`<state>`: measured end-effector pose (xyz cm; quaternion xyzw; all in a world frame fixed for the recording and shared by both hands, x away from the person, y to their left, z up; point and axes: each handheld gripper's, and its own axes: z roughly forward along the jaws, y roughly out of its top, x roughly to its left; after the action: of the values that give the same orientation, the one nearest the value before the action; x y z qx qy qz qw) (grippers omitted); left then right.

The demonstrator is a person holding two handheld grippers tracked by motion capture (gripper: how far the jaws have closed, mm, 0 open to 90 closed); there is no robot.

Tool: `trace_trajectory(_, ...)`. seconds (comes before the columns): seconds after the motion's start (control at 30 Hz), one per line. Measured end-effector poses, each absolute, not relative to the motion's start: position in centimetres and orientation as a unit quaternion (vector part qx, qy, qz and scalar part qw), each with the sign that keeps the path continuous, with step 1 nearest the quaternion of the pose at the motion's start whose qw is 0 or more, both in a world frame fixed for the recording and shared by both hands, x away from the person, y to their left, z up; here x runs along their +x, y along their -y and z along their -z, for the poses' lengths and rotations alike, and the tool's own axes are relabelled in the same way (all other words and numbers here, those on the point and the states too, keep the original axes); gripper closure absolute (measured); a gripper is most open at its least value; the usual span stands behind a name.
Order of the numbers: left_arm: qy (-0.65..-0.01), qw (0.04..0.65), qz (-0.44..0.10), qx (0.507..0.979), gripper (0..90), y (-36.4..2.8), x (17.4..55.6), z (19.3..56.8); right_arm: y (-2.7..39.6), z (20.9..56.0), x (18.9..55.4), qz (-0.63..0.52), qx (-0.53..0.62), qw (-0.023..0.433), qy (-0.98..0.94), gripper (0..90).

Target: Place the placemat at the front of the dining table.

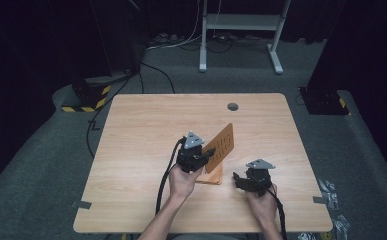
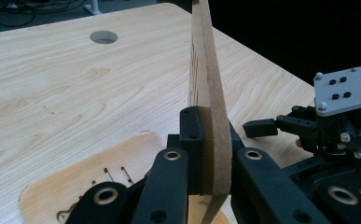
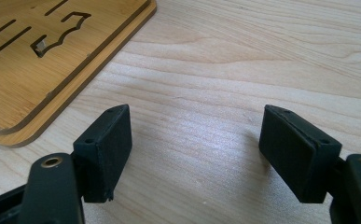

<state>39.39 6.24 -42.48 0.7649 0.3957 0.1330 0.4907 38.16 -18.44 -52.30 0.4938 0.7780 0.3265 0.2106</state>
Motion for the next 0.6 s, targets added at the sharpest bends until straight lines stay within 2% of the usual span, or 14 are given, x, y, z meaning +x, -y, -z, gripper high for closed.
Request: trace_trajectory(0.6,-0.413,0.486,-0.152,0.755,86.3,-8.4,39.5,42.0,18.4,52.3,38.2,-0.327,0.494,0.211,-0.778,25.2)
